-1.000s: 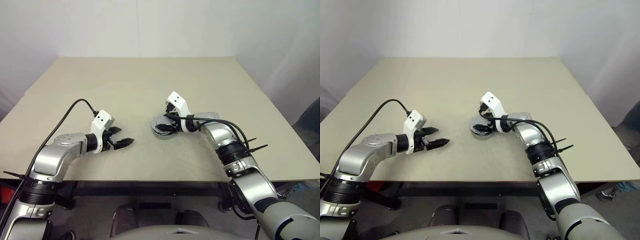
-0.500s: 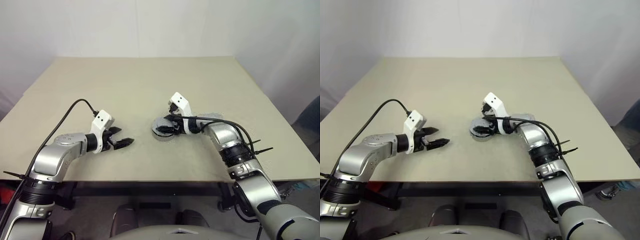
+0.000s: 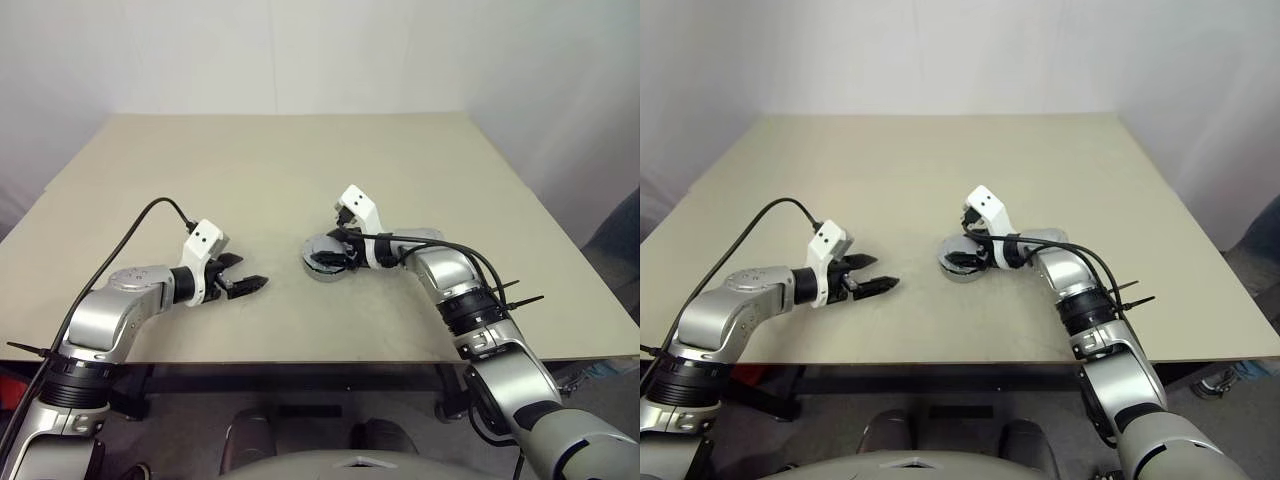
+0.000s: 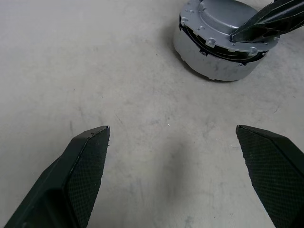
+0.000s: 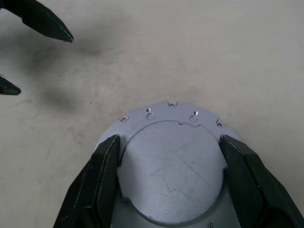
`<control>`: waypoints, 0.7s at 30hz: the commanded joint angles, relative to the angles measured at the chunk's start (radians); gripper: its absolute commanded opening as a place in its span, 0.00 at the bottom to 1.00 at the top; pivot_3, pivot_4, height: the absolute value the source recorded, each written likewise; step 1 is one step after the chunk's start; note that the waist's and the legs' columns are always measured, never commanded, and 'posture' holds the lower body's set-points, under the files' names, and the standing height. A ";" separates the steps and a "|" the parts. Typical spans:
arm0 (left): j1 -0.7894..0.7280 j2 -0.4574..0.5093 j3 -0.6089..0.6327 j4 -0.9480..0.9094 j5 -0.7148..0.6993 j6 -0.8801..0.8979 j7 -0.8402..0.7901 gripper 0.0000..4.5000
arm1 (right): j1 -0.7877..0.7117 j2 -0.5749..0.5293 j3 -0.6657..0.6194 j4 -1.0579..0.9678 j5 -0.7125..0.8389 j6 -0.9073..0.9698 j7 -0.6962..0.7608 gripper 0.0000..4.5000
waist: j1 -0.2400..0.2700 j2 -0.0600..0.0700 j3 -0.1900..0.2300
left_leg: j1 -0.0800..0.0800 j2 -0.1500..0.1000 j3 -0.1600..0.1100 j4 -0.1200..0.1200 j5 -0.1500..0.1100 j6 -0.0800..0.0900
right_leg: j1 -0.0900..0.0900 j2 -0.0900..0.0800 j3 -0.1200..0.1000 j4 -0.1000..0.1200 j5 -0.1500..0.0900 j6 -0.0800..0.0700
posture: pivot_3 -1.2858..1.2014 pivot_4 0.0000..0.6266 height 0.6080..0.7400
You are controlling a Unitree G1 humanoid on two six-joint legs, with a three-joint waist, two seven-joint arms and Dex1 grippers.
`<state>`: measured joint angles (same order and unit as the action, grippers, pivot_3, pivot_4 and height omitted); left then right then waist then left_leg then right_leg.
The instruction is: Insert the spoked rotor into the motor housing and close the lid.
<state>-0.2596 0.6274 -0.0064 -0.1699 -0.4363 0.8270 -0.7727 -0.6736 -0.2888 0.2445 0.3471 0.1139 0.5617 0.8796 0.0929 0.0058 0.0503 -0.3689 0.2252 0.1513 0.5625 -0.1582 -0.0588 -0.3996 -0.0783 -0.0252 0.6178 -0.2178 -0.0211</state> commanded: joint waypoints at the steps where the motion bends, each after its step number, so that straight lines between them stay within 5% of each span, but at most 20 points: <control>1: -0.019 0.008 0.011 -0.016 -0.003 -0.011 -0.001 1.00 | -0.019 -0.002 0.002 0.004 -0.011 -0.040 -0.003 0.71 | 0.000 0.000 0.000 | 0.000 0.000 0.000 0.000 0.000 0.000 | 0.000 0.000 0.000 0.000 0.000 0.000 | 0.52 0.00 1.00; 21: -0.013 0.009 0.014 -0.020 -0.006 -0.009 -0.001 1.00 | -0.002 -0.020 0.046 0.126 -0.084 -0.124 -0.004 0.71 | 0.000 -0.001 0.000 | 0.005 0.000 0.000 0.002 0.000 -0.001 | 0.004 0.000 0.000 0.003 0.000 0.000 | 0.52 0.00 1.00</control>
<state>-0.2601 0.6275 -0.0063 -0.1699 -0.4365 0.8270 -0.7727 -0.6848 -0.2918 0.2760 0.4373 0.0589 0.4296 0.8776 0.0927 0.0051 0.0499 -0.3639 0.2252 0.1511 0.5645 -0.1577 -0.0595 -0.3953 -0.0785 -0.0250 0.6207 -0.2180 -0.0206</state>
